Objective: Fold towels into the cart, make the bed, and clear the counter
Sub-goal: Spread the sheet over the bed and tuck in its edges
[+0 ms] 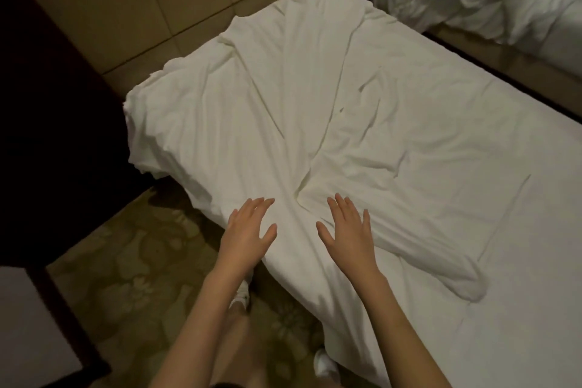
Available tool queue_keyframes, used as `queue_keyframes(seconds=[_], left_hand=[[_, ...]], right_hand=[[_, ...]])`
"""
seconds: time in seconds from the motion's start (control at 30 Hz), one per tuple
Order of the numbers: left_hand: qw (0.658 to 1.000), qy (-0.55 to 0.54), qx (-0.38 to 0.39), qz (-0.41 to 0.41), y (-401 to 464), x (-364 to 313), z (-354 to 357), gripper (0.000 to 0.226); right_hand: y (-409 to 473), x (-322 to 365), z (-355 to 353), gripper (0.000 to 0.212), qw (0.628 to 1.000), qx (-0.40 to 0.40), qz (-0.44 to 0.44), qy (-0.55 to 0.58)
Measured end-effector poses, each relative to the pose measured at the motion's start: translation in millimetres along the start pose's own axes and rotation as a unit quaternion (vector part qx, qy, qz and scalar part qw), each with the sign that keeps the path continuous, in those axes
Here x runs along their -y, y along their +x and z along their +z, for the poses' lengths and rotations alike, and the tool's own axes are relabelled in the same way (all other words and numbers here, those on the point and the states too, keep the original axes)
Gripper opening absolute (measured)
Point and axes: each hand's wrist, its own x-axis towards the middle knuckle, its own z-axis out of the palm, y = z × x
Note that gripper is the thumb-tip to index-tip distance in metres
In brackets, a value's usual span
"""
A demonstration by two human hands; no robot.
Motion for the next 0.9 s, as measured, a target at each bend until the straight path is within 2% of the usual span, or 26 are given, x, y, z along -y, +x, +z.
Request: queue_keyframes(seconds=[0.1,0.23,0.47,0.67,0.9], left_hand=[[0.999,0.018,0.039,0.006,38,40,-30,0.05],[0.998,0.033,0.057,0.021,88,65,-65,0.05],[0.99,0.039,0.093,0.098,152,49,-80,0.051],[0.969,0.063,0.137,0.194,165,-4,-38,0.05],[0.94,0.081,0.184,0.275,153,-76,70,0.05]], right_hand=[[46,34,1,0.056,0.999,-0.01,0.037,0.02],[95,65,-9,0.056,0.996,-0.026,0.079,0.036],[118,67,-22,0.057,0.986,-0.053,0.143,0.063],[84,16,-8,0.056,0.969,-0.055,0.225,0.092],[8,-87,31,0.057,0.948,-0.034,0.304,0.09]])
